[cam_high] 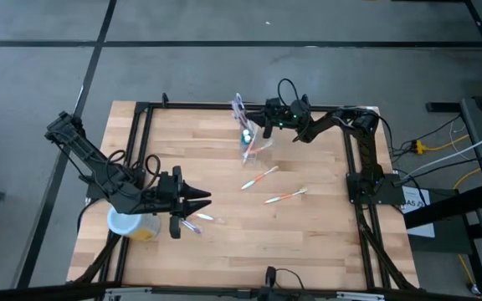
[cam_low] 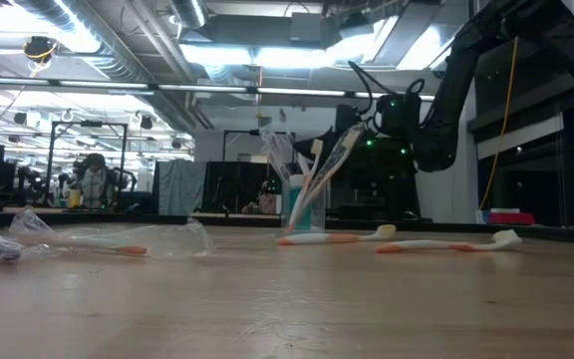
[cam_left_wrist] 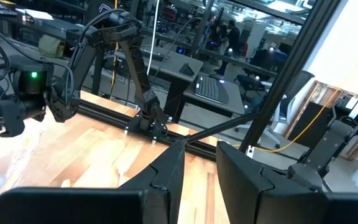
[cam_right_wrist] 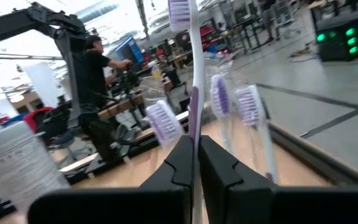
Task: Pick & Place toothbrushing station
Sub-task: Put the purple toothbrush into the transparent organizer
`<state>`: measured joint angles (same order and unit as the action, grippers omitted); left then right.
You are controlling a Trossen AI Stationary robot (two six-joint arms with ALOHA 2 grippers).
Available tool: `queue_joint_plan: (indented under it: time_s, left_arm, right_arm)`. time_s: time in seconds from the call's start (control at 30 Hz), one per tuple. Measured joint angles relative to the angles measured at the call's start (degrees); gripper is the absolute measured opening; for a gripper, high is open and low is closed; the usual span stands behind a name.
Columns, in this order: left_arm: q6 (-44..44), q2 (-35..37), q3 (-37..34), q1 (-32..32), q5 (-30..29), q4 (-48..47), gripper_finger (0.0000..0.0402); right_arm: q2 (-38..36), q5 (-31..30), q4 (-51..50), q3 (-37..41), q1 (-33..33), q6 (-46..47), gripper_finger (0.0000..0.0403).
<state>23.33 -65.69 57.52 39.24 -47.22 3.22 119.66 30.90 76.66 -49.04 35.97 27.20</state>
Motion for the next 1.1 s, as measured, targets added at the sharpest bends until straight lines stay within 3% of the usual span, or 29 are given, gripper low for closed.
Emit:
queue_joint_plan:
  time_s: [0.4,1.0,1.1]
  left_arm:
    - [0.0,0.0,0.0,0.0,-1.7,-0.5,0.0088]
    - [1.5,0.0,0.0,0.0,-1.7,-2.2,0.0088]
    - [1.6,0.0,0.0,0.0,-1.7,-2.0,0.0088]
  right_arm:
    - [-0.1,-1.9,-9.0,-5.6,0.3,-4.4,0.0011]
    - [-0.1,1.1,-13.5,-2.0,0.5,-5.7,0.0011]
    - [-0.1,1.0,-13.9,-1.5,0.6,-4.9,0.0034]
